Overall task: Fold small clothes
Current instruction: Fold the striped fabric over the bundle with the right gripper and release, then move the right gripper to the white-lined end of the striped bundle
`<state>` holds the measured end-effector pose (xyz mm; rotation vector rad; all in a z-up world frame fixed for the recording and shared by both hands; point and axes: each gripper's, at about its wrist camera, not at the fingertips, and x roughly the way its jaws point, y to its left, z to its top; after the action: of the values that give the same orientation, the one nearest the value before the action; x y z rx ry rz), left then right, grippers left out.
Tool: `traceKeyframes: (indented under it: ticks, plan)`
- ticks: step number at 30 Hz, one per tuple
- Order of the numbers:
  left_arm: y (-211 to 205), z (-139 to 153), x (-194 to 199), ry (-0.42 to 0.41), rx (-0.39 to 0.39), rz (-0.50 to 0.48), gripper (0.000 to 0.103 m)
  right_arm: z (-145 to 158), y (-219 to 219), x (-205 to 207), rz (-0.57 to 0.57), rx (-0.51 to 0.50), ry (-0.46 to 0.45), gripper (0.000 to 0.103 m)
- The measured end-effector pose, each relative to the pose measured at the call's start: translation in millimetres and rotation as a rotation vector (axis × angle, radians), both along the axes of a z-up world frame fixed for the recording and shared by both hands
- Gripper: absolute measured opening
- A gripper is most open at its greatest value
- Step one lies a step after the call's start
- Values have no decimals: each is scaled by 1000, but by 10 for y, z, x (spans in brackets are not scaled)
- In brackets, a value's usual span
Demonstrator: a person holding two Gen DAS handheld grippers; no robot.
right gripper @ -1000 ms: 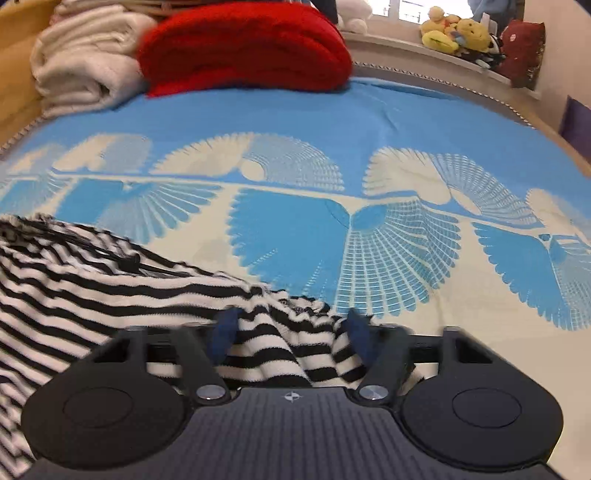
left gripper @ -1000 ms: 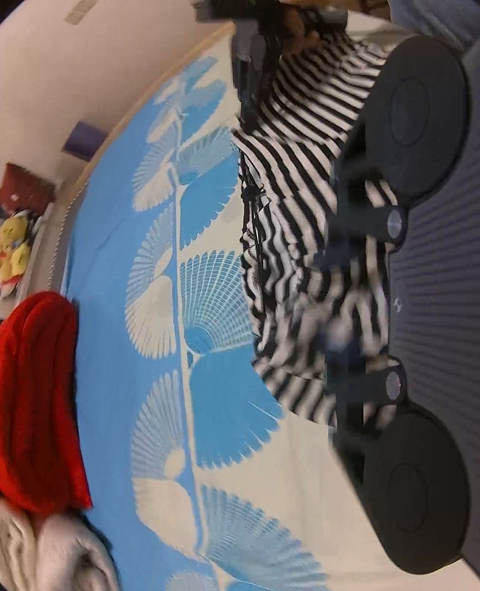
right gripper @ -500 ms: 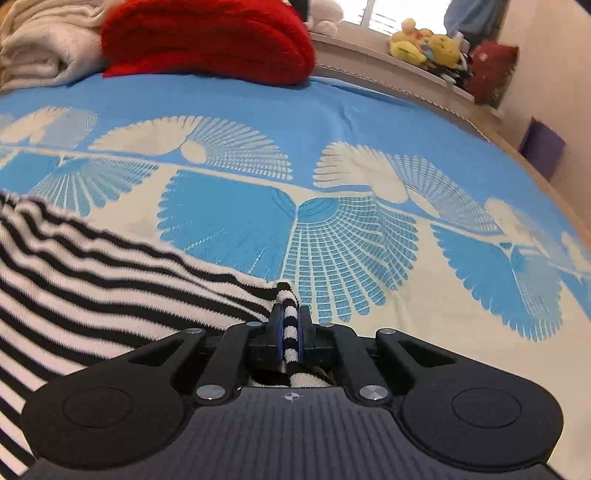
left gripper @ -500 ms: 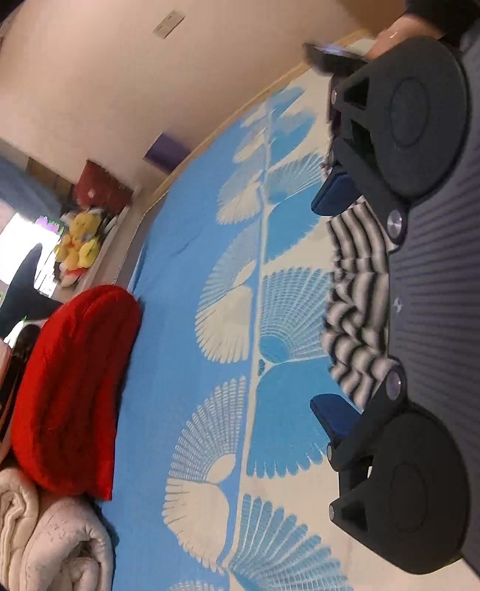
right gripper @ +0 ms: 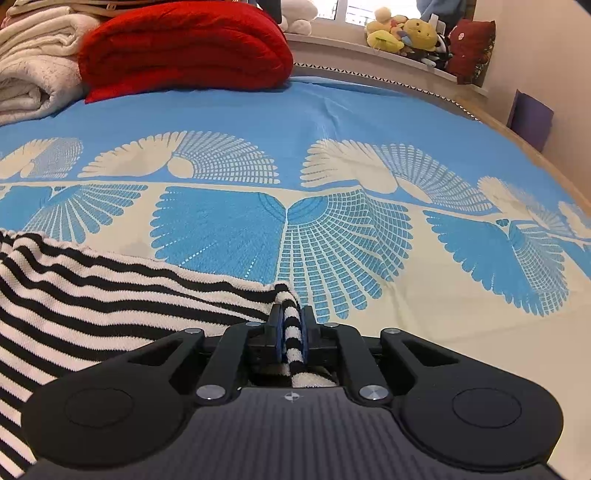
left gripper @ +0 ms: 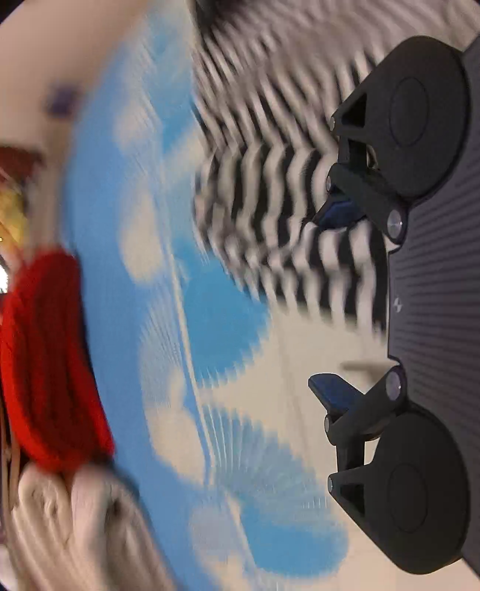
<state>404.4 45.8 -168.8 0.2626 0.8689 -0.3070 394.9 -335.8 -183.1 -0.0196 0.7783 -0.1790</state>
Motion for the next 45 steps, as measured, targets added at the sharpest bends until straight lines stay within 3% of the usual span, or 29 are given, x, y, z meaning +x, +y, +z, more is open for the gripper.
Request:
traceKeyframes:
  ticks: [1, 2, 4, 6, 7, 8, 10, 12, 16, 18, 24, 27, 31, 34, 40, 45]
  plan:
    - [62, -119, 90, 38, 3, 41, 90, 0, -43, 7, -16, 29, -6, 14]
    - [157, -182, 146, 75, -50, 73, 94, 3, -107, 13, -36, 81, -11, 16]
    - [314, -192, 200, 101, -122, 105, 96, 31, -331, -9, -97, 265, -49, 22]
    - [414, -124, 183, 80, -137, 96, 99, 89, -610, -67, -174, 463, -102, 35]
    - [461, -82, 155, 71, -148, 100, 101, 155, -746, -107, -222, 533, -122, 49]
    - [510, -28, 124, 69, -166, 100, 101, 228, -851, -159, -259, 588, -149, 56]
    - [573, 111, 42, 72, -182, 111, 101, 468, -1081, -369, -305, 699, -229, 56]
    - [563, 288, -59, 52, -170, 136, 101, 758, -1211, -692, -331, 749, -308, 62]
    - [532, 696, -461, 13, -82, 262, 102, 1171, -1129, -1413, -384, 716, -392, 80]
    - [560, 842, -785, -8, -101, 298, 102, 1184, -998, -1778, -383, 690, -402, 81]
    - [501, 925, -1850, -49, -257, 373, 102, 607, -525, -2546, -383, 643, -260, 82]
    - [337, 862, -2256, -63, -244, 398, 102, 407, -177, -2719, -323, 642, -202, 82]
    - [45, 679, -2649, -51, -168, 422, 102, 390, 339, -2858, -134, 455, -182, 81]
    - [-70, 601, -2842, -37, -148, 413, 102, 396, 561, -2951, -70, 386, -180, 81]
    - [-167, 587, -3089, -55, -111, 396, 102, 381, 591, -3026, -57, 403, -164, 81]
    - [-148, 566, -3069, -49, -103, 398, 102, 303, 576, -3027, -85, 429, -151, 81]
